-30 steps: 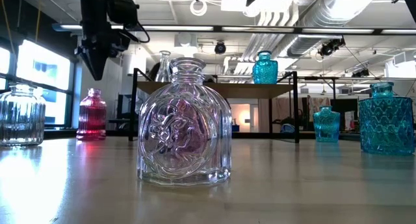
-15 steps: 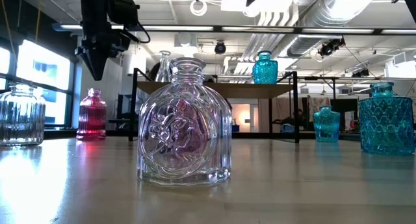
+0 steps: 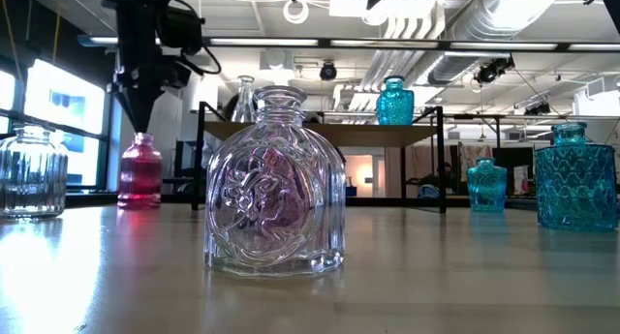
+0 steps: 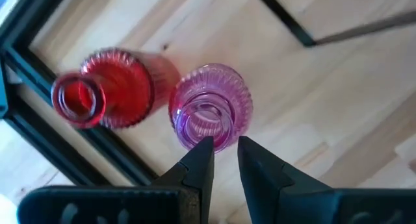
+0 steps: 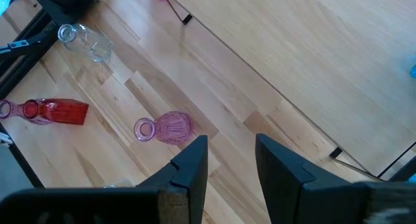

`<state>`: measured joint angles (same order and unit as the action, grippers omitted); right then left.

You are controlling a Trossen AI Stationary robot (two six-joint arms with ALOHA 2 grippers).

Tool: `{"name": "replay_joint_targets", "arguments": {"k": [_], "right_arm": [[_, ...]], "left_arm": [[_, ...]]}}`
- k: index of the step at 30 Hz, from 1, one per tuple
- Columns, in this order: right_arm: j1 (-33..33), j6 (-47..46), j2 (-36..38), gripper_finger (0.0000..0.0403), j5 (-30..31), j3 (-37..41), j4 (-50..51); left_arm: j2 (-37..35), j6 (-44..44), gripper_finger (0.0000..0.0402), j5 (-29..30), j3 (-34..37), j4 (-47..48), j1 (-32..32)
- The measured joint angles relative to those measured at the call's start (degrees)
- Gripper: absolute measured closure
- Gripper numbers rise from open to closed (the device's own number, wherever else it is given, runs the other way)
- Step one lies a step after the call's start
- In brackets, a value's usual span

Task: Sort vases onto shelf
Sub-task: Put the top pink vase on the shelf

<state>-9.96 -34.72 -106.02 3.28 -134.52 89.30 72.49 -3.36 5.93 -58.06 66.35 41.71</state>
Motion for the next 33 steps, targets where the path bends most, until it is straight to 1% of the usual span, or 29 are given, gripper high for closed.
{"name": "replay_joint_targets", "arguments": {"k": [8, 16, 20, 23, 30, 33], "right_arm": [[0.00, 0.00, 0.00, 0.0295, 0.01, 0.00, 0.00], [0.00, 0.01, 0.00, 0.0295, 0.01, 0.00, 0.00], [0.00, 0.01, 0.00, 0.0295, 0.01, 0.00, -0.46], [0.00, 0.02, 0.00, 0.0295, 0.01, 0.00, -0.85], [0.00, 0.05, 0.00, 0.0295, 0.01, 0.00, -0.85], [0.00, 0.13, 0.00, 0.0295, 0.01, 0.00, -0.85]], "left_arm": [[0.02, 0.02, 0.0339, -0.04, 0.07, -0.51, -0.04], [-2.57, -0.55, 0.0339, 0.51, -1.13, -0.45, 0.04], [-1.96, 0.58, 0.0339, 0.59, -1.04, -0.27, 1.04], [-0.64, 0.60, 0.0339, 0.60, -0.60, -0.77, 1.06], [0.50, 0.77, 0.0339, -0.26, 1.72, -3.60, 1.09], [0.50, 0.63, 0.0339, -0.32, 1.62, -3.39, 1.50]]}}
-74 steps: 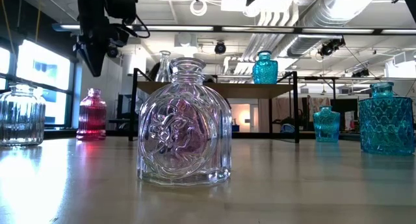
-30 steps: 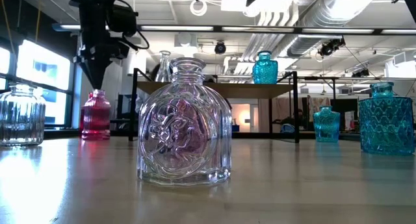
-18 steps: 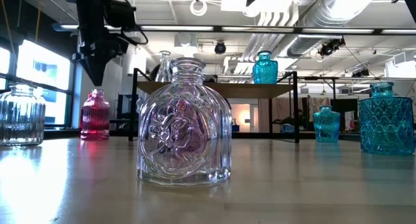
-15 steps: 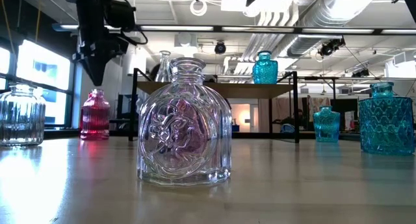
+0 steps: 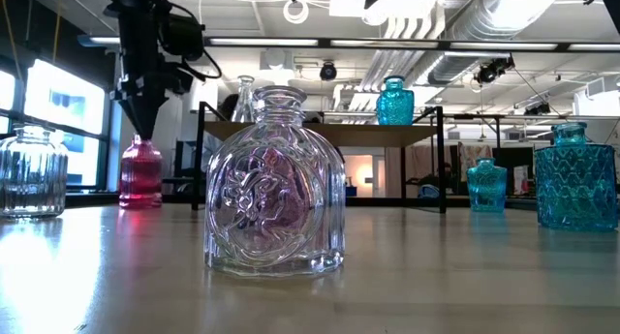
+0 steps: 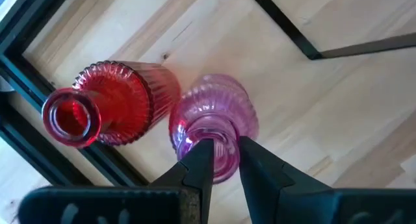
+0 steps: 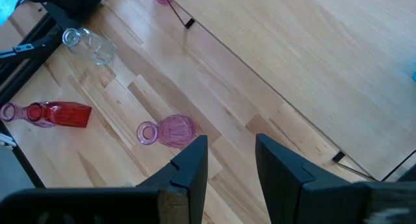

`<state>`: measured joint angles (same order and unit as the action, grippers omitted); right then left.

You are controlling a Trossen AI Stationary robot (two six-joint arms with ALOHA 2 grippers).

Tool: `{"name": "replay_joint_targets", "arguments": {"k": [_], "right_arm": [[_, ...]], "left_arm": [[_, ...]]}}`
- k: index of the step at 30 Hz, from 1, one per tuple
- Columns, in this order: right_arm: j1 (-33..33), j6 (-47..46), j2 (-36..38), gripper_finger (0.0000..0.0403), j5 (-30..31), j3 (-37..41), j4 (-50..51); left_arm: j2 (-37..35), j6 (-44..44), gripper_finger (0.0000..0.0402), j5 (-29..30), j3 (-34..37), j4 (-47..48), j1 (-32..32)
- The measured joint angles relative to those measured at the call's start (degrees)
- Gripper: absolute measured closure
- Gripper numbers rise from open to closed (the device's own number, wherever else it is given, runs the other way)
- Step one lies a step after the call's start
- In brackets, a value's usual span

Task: Sort vases onto shelf
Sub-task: Put the top pink vase on the shelf

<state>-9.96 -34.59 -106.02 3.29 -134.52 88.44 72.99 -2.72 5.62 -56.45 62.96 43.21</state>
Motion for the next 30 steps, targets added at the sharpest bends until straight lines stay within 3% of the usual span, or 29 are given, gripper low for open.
{"name": "replay_joint_targets", "arguments": {"k": [7, 14, 30], "right_arm": [[0.00, -0.06, 0.00, 0.0295, 0.00, 0.01, 0.01], [0.00, 0.04, 0.00, 0.0295, 0.00, 0.02, 0.02], [-0.02, 0.94, 0.00, 0.0295, 0.00, 0.01, 0.02]], "left_arm": [[1.72, 0.46, 0.0341, 0.59, -0.28, 0.09, 0.66], [1.80, 1.05, 0.0386, 0.36, -0.28, 0.75, 0.49], [-3.26, 1.88, 0.0387, -1.34, -0.78, 5.69, -0.74]]}}
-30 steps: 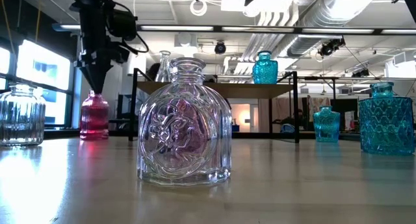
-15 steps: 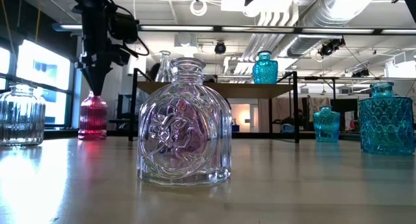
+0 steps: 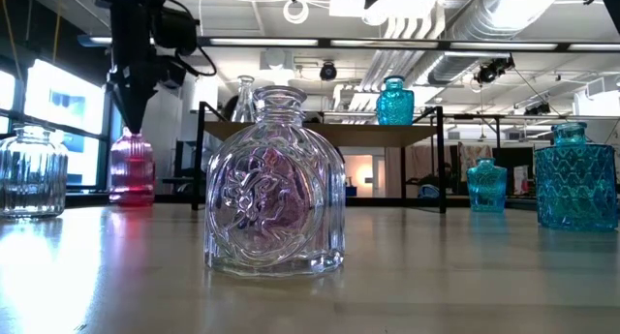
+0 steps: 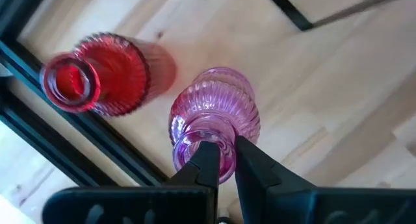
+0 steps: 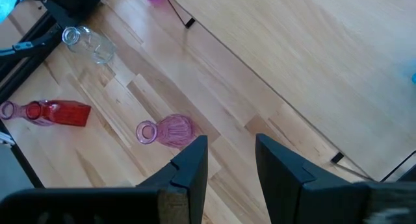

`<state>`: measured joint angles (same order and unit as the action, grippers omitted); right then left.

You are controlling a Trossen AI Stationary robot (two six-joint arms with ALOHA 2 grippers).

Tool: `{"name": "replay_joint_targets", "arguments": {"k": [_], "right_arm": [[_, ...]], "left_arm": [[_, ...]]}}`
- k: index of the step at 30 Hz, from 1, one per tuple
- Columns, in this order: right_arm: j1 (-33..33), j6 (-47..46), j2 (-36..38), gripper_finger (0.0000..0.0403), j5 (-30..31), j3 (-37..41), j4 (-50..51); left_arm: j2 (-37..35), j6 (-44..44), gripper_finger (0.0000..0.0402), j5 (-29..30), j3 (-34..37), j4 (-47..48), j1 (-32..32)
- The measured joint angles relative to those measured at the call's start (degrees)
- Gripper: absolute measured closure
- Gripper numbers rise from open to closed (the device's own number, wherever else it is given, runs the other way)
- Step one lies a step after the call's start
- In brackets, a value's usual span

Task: Sort vases onto shelf
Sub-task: Put the top pink vase on the shelf

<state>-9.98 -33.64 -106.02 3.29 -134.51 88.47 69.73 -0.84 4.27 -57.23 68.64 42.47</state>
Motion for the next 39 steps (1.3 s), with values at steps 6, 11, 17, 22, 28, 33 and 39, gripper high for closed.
{"name": "replay_joint_targets", "arguments": {"k": [6, 11, 17, 22, 28, 33, 39], "right_arm": [[0.02, 1.26, 0.00, 0.0295, 0.02, -0.01, 0.00], [0.02, 2.18, 0.00, 0.0280, 0.02, 0.01, 0.00], [0.27, 4.94, 0.00, 0.0234, 0.15, 0.00, 0.00], [0.39, 7.21, 0.00, 0.0184, 0.62, 0.00, -0.02], [0.37, 9.95, 0.00, 0.0143, 0.98, -0.01, -0.59], [0.39, 16.59, 0.00, 0.0137, 1.66, 0.01, -4.81], [0.39, 24.11, -0.34, 0.0137, 3.45, 0.01, -10.16]], "left_arm": [[-2.60, -1.56, 0.0387, -2.69, -0.03, -0.18, -2.14], [-4.57, -2.19, 0.0387, -2.63, -0.14, 1.14, -3.74], [-7.17, -3.35, 0.0387, -2.67, -0.14, 2.50, -5.16], [-9.68, -4.21, 0.0387, -4.98, -0.16, 2.54, -6.19], [-12.87, -5.99, 0.0387, -6.78, -0.16, 2.71, -7.75], [-15.26, -7.32, 0.0387, -9.57, -0.99, 3.18, -8.88], [-16.05, -8.02, 0.0387, -9.75, -7.18, 3.59, -10.87]]}}
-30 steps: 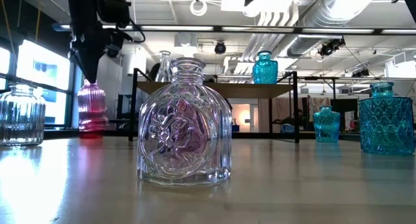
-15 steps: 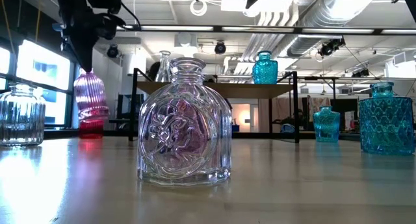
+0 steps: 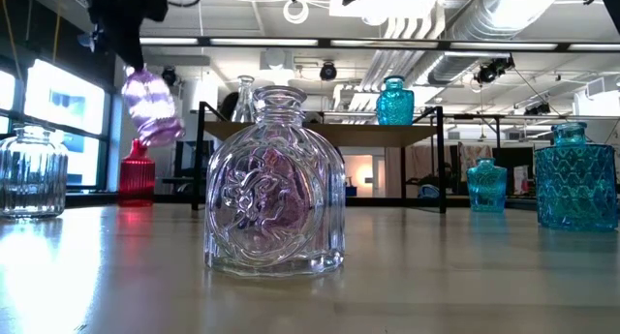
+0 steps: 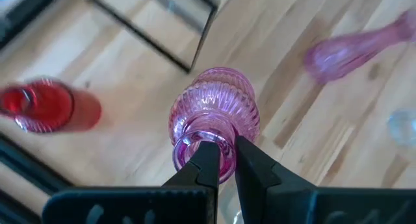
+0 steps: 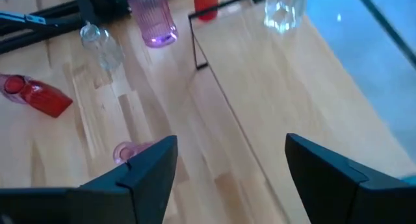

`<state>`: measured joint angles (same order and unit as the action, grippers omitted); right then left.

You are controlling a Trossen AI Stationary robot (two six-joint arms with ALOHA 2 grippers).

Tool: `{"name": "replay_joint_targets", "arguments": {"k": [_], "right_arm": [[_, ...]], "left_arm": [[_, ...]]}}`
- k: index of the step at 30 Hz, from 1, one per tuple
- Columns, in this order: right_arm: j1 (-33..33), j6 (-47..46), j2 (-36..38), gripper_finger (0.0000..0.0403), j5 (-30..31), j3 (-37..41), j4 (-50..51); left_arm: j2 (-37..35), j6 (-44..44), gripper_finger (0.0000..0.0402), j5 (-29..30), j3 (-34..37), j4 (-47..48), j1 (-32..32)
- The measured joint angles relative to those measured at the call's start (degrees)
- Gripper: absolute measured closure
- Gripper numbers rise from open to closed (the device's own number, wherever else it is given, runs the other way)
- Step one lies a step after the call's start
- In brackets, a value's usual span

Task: Sort vases onto shelf
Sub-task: Put the top pink vase on the shelf

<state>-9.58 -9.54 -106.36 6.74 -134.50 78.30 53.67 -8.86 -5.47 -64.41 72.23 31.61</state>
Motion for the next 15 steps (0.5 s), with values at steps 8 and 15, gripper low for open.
{"name": "replay_joint_targets", "arguments": {"k": [8, 15], "right_arm": [[0.00, 11.15, -1.07, 0.0137, -1.24, 0.00, -4.37], [0.00, 18.08, -2.21, 0.0137, -1.24, 0.00, -10.63]], "left_arm": [[0.71, -0.04, 0.0387, 0.24, -9.29, -1.46, -1.74], [3.19, 0.44, 0.0387, 0.28, -13.53, -6.92, -1.72]]}}
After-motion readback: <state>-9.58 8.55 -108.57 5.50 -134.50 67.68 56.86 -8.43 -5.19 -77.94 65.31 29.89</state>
